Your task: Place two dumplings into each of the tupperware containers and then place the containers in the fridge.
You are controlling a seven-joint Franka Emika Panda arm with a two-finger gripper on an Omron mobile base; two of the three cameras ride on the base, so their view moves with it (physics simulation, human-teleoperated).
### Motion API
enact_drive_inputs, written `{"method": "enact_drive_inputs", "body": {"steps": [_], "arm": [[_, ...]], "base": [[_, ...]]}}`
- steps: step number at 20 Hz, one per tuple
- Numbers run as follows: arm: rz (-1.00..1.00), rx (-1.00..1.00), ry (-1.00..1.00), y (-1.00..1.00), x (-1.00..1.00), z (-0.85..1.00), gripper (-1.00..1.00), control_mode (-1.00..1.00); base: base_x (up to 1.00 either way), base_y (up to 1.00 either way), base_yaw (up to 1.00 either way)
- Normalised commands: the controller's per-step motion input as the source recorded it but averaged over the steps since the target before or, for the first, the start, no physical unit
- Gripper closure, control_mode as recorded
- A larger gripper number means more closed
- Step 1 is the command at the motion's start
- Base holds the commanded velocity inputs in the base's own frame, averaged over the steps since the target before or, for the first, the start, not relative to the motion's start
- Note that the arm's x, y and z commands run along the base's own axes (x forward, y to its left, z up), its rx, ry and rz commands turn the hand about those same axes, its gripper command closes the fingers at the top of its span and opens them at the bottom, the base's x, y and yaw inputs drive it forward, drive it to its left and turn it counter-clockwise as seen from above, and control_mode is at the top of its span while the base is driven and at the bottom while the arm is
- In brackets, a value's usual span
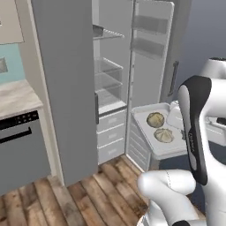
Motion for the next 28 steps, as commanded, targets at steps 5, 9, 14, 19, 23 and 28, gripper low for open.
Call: {"method": "enact_drive_inputs", "body": {"steps": [5,9,14,19,23,28], "arm": [[0.0,0.0,0.0,0.0,0.0,0.0,1.0,1.0],[0.0,0.0,0.0,0.0,0.0,0.0,1.0,1.0],[0.0,0.0,0.0,0.0,0.0,0.0,1.0,1.0],[0.0,0.0,0.0,0.0,0.0,0.0,1.0,1.0],[0.0,0.0,0.0,0.0,0.0,0.0,1.0,1.0],[0.0,0.0,0.0,0.0,0.0,0.0,1.0,1.0]], "base": [[0.78,-0.46,0.16],[0.82,-0.11,0.3],[0.77,-0.12,0.45],[0.59,-0.41,0.41],[0.23,-0.65,0.14],[0.33,-0.26,0.0]]}}
